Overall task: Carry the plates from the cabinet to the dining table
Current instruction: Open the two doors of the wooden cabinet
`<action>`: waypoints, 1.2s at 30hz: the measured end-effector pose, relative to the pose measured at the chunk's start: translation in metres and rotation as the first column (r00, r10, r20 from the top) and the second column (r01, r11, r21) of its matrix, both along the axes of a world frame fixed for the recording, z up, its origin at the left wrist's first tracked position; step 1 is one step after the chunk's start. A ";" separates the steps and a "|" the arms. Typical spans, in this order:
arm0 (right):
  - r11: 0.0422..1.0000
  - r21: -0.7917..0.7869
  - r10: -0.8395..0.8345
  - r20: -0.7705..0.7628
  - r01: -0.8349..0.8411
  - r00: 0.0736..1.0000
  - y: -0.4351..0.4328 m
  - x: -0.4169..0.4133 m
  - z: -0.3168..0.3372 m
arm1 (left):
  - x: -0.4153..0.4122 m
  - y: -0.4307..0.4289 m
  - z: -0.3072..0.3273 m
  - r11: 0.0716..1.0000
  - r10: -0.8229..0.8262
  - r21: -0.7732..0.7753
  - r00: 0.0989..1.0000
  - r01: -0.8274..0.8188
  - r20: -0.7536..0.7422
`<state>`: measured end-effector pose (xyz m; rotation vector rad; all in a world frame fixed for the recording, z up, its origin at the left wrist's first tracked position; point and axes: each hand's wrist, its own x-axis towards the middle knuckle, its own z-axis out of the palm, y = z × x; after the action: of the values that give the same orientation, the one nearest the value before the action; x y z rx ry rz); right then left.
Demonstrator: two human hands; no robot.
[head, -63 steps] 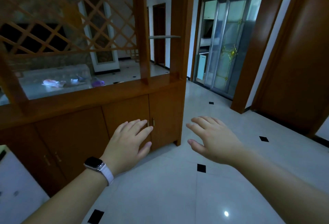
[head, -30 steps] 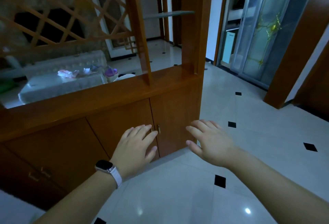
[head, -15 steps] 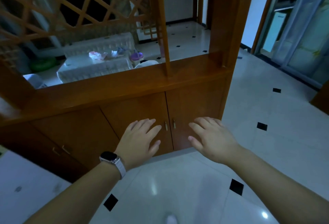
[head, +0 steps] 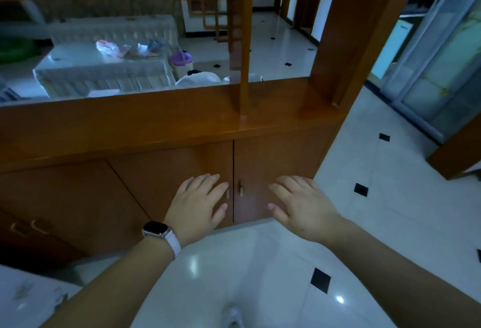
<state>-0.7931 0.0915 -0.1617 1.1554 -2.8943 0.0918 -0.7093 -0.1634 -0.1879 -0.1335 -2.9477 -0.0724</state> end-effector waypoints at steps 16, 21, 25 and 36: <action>1.000 0.016 0.013 0.072 -0.014 0.997 -0.051 -0.078 -0.047 | -0.079 -0.035 -0.061 0.997 0.020 0.074 0.996 -0.026 0.090; 0.999 0.009 0.049 0.203 -0.052 0.978 -0.067 -0.111 -0.091 | -0.104 -0.037 -0.098 0.977 0.120 0.151 0.972 -0.152 0.204; 0.996 0.005 0.084 0.284 -0.089 0.955 -0.078 -0.144 -0.143 | -0.125 -0.042 -0.148 0.936 0.190 0.229 0.930 -0.268 0.315; 0.926 -0.044 -0.209 0.766 0.374 0.608 -0.110 -0.204 -0.278 | -0.193 -0.029 -0.265 0.523 0.371 0.506 0.718 -0.686 0.590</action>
<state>-0.9976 -0.0189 -0.4397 0.6655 -3.5927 1.0891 -0.9025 -0.1923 -0.4530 1.0524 -2.9189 -1.2602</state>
